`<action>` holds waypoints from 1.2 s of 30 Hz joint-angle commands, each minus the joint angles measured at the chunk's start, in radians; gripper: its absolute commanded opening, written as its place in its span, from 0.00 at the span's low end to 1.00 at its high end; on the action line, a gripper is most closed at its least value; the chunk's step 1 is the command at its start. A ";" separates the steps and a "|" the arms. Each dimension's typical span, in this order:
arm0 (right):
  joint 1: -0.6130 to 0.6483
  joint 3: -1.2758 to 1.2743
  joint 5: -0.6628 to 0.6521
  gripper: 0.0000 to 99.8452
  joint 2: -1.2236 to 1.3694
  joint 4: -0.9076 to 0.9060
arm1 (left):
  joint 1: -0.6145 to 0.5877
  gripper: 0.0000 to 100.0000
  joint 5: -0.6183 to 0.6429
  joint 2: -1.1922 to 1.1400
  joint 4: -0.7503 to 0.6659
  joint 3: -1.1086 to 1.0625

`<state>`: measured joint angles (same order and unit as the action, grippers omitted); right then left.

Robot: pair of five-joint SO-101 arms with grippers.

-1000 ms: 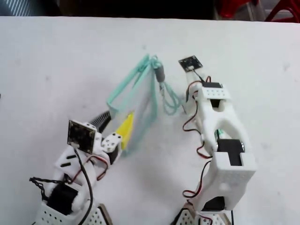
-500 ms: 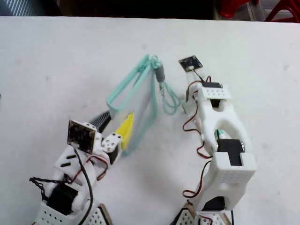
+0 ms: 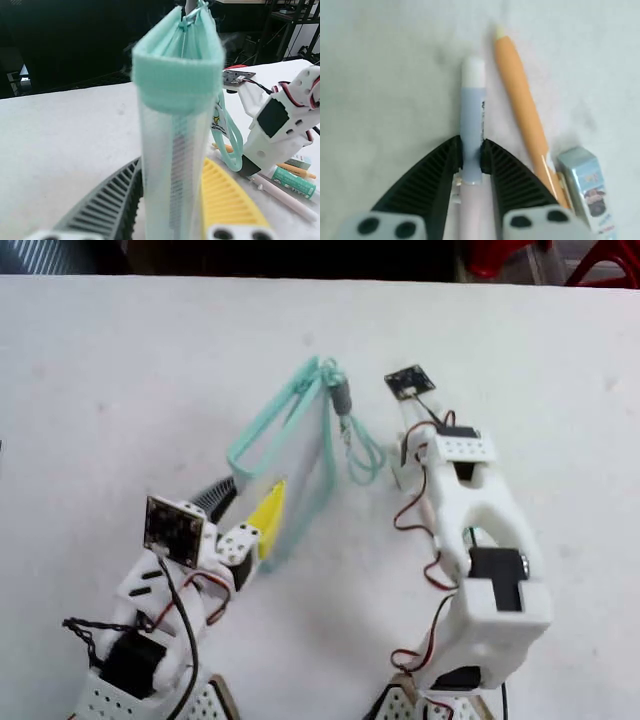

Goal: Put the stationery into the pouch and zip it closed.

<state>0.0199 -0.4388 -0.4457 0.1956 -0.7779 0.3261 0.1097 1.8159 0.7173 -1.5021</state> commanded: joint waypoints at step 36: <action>0.005 -0.503 0.160 0.02 -0.877 0.176 | 0.002 0.17 0.009 0.007 0.012 0.018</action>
<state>-0.0123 -0.9482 -0.2892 -0.5117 -0.5386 0.3245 0.1097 1.8159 0.7173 -1.5021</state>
